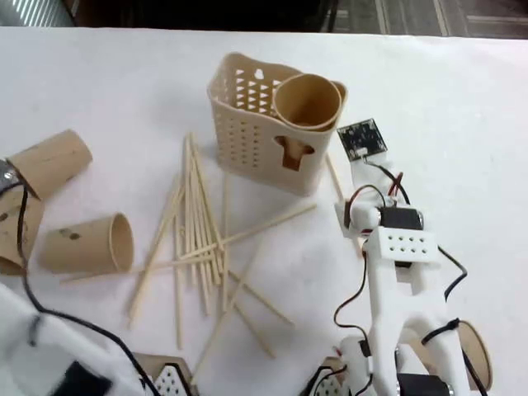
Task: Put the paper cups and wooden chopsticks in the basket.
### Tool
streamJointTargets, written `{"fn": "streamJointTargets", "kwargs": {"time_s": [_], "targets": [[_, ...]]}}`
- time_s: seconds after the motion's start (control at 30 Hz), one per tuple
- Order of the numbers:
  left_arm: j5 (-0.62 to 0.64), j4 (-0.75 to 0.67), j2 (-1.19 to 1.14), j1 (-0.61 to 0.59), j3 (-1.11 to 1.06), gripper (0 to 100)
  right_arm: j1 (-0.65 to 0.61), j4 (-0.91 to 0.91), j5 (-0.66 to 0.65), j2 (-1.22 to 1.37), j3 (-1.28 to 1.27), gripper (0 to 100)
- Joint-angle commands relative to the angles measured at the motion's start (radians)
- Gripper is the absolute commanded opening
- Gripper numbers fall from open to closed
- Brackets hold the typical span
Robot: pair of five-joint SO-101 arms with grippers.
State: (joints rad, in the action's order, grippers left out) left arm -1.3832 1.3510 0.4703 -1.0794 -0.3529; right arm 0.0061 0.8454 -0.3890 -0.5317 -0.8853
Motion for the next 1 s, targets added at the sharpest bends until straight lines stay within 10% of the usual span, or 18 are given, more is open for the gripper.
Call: {"fn": "streamJointTargets", "kwargs": {"time_s": [0.0, 0.33, 0.53, 0.97], "targets": [[-0.176, -0.052, -0.142, -0.022, 0.075, 25, 0.002, -0.016, 0.006, -0.024, 0.006, 2.5], [-0.169, -0.381, -0.427, -0.012, 0.075, 26, 0.002, -0.016, 0.008, -0.024, 0.006, 2.5], [0.064, -0.569, -0.559, 0.036, 0.075, 26, 0.001, -0.016, 0.008, -0.024, 0.006, 2.5], [0.296, -0.592, -0.581, 0.108, 0.064, 5, 0.001, -0.12, 0.002, -0.024, -0.054, 2.5]]}}
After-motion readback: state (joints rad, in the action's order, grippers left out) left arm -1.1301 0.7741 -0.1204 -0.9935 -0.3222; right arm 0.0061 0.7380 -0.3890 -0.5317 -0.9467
